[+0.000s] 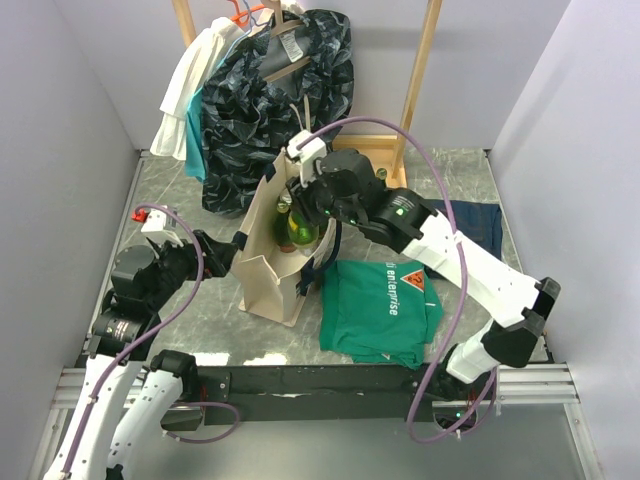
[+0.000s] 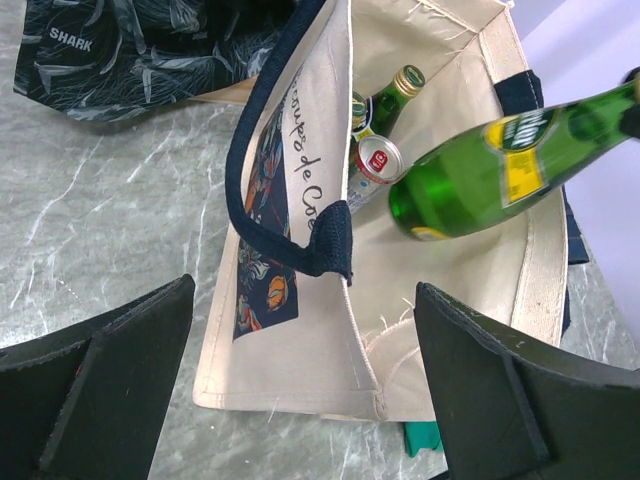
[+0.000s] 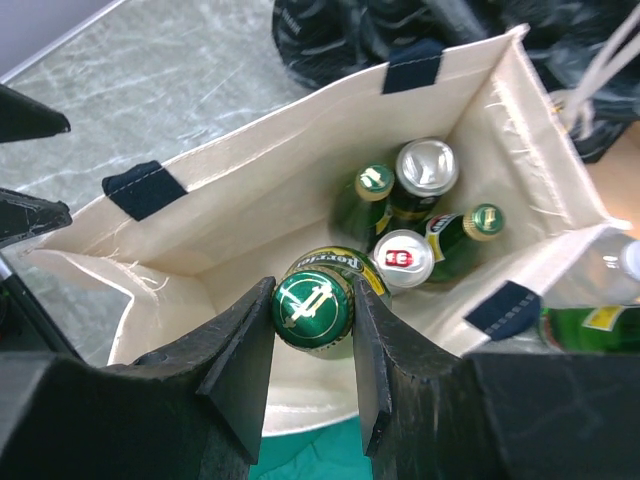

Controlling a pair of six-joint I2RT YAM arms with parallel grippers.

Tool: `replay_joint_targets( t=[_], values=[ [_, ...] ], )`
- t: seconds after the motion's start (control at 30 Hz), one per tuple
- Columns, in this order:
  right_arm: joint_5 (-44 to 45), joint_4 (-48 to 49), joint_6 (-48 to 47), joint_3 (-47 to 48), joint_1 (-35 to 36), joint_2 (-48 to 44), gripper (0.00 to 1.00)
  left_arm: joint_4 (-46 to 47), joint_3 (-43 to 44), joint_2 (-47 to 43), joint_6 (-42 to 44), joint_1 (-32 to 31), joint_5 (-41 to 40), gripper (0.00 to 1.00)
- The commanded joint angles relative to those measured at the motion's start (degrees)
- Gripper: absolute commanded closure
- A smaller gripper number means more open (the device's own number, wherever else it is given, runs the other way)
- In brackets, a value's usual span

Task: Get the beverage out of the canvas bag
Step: Take out the drink from the canvas bag, then place the drink at the center of the board.

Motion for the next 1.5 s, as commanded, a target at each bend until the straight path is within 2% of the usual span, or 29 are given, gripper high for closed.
replay_joint_targets(
  t=[0.0,1.47],
  values=[
    [3.4,9.4,-2.1,2.1,0.2,-6.7,1.0,2.2,-0.4,-0.4,-0.4,-0.2,1.2,0.04],
    [17.3,16.0,-11.0,8.9,-0.1,-8.9,1.0,2.0,-0.4,-0.4,-0.6,-0.2,1.1,0.04]
  ],
)
